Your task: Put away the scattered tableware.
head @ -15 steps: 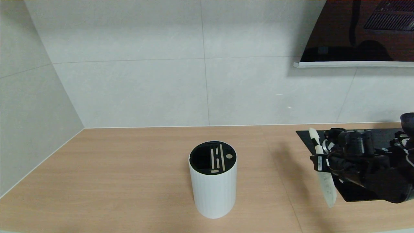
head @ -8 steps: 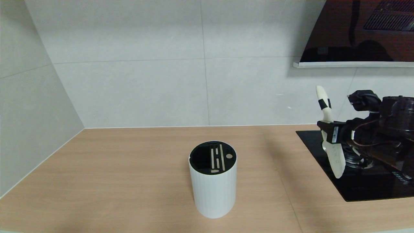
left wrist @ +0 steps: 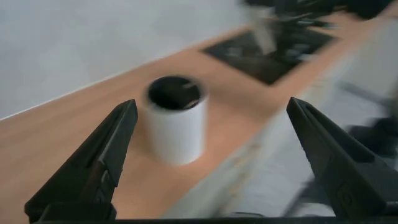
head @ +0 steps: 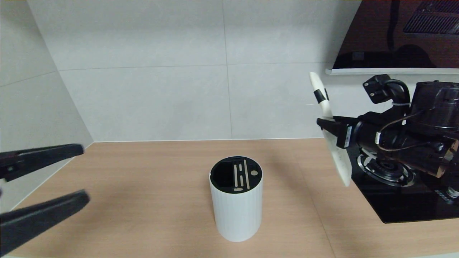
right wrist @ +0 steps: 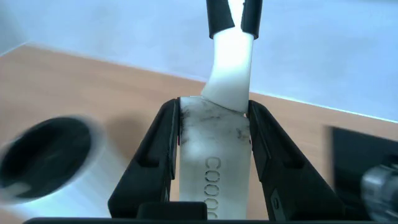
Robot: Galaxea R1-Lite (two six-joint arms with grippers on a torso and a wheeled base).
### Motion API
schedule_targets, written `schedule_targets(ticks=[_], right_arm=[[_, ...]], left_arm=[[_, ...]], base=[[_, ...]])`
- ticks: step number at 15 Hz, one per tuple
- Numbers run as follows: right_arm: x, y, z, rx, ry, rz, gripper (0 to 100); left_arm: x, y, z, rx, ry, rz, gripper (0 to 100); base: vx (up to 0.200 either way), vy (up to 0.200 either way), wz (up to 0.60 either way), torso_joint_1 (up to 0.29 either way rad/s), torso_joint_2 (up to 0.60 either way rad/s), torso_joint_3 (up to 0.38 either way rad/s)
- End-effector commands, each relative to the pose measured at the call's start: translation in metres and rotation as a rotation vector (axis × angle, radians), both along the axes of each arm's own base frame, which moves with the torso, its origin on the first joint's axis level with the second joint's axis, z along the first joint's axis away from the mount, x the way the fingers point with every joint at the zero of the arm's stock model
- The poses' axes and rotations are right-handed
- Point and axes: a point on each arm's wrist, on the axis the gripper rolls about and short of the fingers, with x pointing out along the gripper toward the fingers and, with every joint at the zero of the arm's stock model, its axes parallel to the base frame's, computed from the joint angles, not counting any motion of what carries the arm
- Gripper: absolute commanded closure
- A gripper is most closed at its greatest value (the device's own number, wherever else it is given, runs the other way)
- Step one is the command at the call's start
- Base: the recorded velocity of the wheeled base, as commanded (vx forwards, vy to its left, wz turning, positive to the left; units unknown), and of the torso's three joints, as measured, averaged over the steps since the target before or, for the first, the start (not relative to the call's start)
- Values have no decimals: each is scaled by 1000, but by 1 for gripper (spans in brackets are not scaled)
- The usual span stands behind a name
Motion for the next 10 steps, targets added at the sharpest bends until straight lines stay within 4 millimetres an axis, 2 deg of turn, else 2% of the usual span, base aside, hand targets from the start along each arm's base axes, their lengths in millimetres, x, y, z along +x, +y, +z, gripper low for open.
schedule_targets(ticks=[1, 3, 6, 7, 10], right_arm=[[-14, 35, -5, -30, 36, 50, 100], [-29, 55, -8, -48, 42, 64, 100], [-44, 70, -8, -51, 37, 101, 100], [-51, 80, -7, -54, 33, 109, 100], [-67, 103, -8, -5, 62, 183, 100]], left_arm=[[77, -48, -35, 25, 154, -134, 0], [83, -62, -59, -12, 193, -174, 0], [86, -80, -65, -185, 285, -224, 0], [95, -94, -68, -286, 349, -222, 0], [117, -120, -84, -347, 319, -109, 0]], base=[[0, 0, 0, 0, 0, 0], [0, 0, 0, 0, 0, 0], [0, 0, 0, 0, 0, 0], [0, 0, 0, 0, 0, 0], [0, 0, 0, 0, 0, 0]])
